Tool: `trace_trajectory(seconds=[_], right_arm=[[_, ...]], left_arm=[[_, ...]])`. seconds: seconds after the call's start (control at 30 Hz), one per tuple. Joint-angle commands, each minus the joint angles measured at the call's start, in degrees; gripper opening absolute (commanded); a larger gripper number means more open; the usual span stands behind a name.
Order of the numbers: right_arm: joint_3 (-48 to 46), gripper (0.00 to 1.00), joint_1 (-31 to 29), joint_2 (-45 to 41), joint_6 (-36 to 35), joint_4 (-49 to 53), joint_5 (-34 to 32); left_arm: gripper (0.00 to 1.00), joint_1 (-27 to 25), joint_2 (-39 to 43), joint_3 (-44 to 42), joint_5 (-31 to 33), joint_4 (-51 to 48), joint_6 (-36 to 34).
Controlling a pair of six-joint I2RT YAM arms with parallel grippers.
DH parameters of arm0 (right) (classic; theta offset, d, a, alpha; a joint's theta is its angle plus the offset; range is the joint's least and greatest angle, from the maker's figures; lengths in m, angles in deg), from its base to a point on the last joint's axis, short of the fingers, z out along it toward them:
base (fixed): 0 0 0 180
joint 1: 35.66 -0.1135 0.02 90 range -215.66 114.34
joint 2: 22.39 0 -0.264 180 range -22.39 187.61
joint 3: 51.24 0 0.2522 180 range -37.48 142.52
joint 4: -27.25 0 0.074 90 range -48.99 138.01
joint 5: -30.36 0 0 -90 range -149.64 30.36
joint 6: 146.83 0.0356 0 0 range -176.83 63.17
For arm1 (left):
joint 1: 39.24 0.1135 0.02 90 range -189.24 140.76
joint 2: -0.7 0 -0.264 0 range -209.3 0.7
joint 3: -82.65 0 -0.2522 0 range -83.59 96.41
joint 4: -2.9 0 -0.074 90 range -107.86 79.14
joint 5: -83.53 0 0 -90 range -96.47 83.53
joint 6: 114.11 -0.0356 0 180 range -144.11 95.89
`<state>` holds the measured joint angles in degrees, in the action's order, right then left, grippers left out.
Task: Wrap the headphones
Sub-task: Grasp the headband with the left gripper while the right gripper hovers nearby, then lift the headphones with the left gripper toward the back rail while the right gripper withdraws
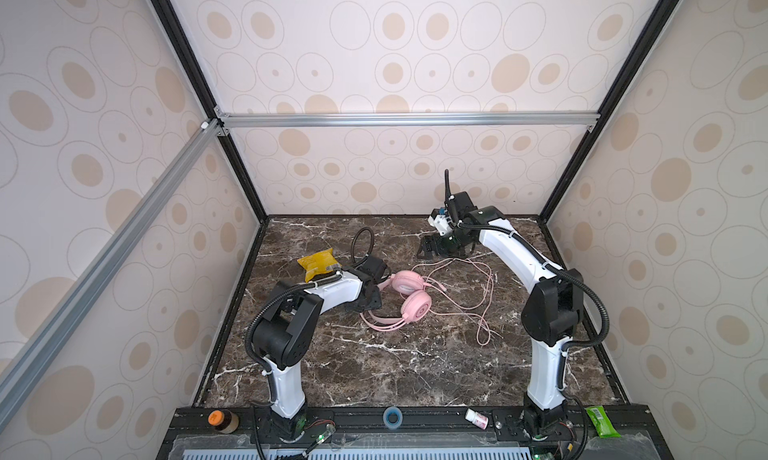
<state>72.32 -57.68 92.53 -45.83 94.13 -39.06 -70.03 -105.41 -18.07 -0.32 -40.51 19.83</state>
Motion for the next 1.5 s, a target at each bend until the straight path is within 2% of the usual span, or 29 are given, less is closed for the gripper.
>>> trace_trajectory(seconds=[0.0,0.1,0.27,0.4,0.53,0.9,1.0,1.23,1.47], right_arm=[[-0.1,0.94,1.0,-3.5,1.5,1.2,1.7],[0.4,0.94,1.1,-5.1,2.1,2.4,2.0],[0.4,0.94,1.1,-7.2,2.3,4.6,2.0],[-0.7,0.93,1.1,-9.1,1.0,5.2,1.3],[-3.4,0.93,1.1,-12.7,-0.2,2.3,0.1],[-9.1,0.93,1.4,-20.5,-1.9,-2.5,-1.2],[-12.4,0.93,1.8,-23.9,-2.8,-3.6,-1.0],[-24.7,0.95,2.1,-34.2,-2.0,-12.4,3.4],[-29.7,1.0,2.8,-39.1,-0.4,-19.1,6.9]], left_arm=[[0.64,-0.6,-1.2,0.2,-0.6,-1.4,0.8],[0.6,-0.6,-0.6,-0.5,-0.7,-0.7,0.1],[0.44,-0.6,-0.4,-1.2,0.1,0.8,-0.8],[0.37,-0.6,-0.2,-0.2,1.9,0.2,-0.3],[0.26,-0.5,0.8,1.7,3.7,-1.0,-0.6],[0.04,-0.8,6.8,2.7,7.7,0.0,-6.0],[0.0,-0.9,8.4,3.8,8.3,0.0,-8.2],[0.0,-0.3,10.4,8.3,8.8,-0.9,-15.1],[0.0,1.7,13.7,13.3,7.1,-2.6,-21.3]])
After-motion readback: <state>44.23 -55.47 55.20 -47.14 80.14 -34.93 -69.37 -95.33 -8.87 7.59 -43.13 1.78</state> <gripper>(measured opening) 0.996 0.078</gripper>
